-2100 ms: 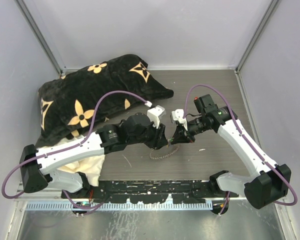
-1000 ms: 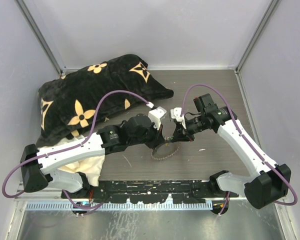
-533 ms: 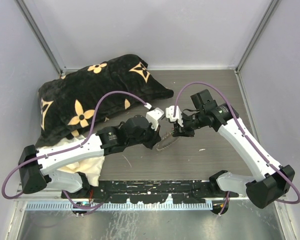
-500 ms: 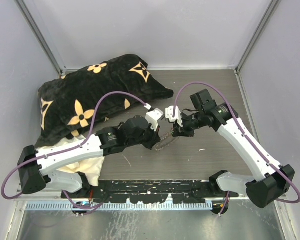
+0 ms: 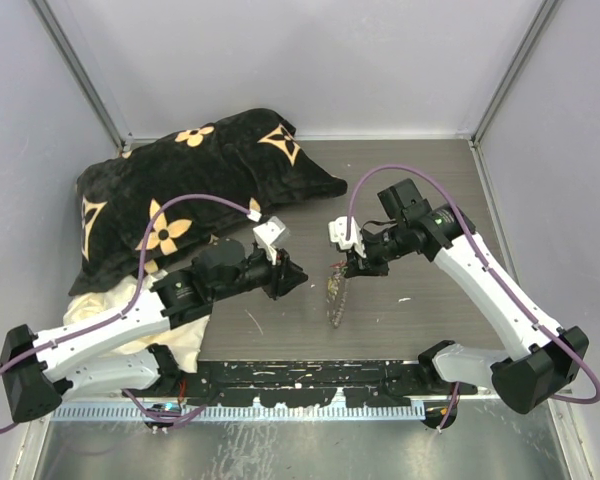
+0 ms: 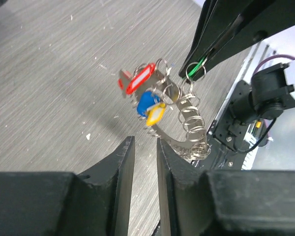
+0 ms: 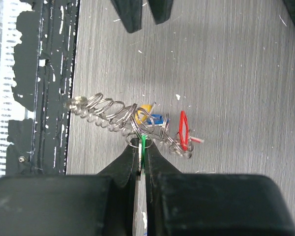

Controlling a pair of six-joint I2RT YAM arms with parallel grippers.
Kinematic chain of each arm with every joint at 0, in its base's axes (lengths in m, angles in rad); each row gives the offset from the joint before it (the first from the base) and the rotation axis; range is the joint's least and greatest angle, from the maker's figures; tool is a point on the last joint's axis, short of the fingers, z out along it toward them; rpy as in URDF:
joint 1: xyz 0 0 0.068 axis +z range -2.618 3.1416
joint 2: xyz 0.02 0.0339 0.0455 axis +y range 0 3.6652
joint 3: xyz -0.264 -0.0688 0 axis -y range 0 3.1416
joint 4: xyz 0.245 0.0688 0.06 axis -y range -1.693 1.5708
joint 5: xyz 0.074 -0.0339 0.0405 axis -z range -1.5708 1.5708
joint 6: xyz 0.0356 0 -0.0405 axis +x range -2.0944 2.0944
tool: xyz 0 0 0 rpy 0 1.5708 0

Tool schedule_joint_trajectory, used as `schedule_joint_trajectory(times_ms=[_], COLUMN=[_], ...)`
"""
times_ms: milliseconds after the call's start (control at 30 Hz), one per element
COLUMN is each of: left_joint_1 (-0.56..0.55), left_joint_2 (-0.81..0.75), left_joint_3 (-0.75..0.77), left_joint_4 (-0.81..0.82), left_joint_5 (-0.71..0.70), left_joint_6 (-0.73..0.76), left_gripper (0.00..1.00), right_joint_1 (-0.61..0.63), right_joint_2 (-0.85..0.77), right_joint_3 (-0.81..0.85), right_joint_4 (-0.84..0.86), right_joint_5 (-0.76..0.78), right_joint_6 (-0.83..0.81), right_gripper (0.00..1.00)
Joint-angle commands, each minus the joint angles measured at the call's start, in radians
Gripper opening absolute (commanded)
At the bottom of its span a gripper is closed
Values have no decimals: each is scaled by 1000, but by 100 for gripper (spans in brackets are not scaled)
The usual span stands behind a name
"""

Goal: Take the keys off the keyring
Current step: Remove the key from the keyring.

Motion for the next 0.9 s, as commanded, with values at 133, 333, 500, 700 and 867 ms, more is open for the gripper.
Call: schedule_joint_trajectory(times_ms=[133, 333, 500, 700, 867], left_joint_1=[62, 63, 63, 62, 62], left_joint_2=[-17, 57, 98, 119, 131], left_joint_3=[-78, -79, -74, -93, -91], left_joint_4=[364, 521, 555, 574, 565], left_joint_5=[292, 448, 499, 502, 536], left_joint_6=[84, 99, 81, 118, 199], left_gripper=[32, 33, 34, 35, 35], right_joint_1=[-9, -16, -19, -22, -24], right_joint_2=[-42, -48, -50, -48, -48], right_joint_3=[-3, -19, -21, -25, -24], right_joint_4=[-28, -34, -39, -44, -47], right_joint_5=[-137, -164, -177, -189, -196], right_joint_6=[-92, -114, -122, -130, -134], right_gripper=[1, 1, 1, 1, 1])
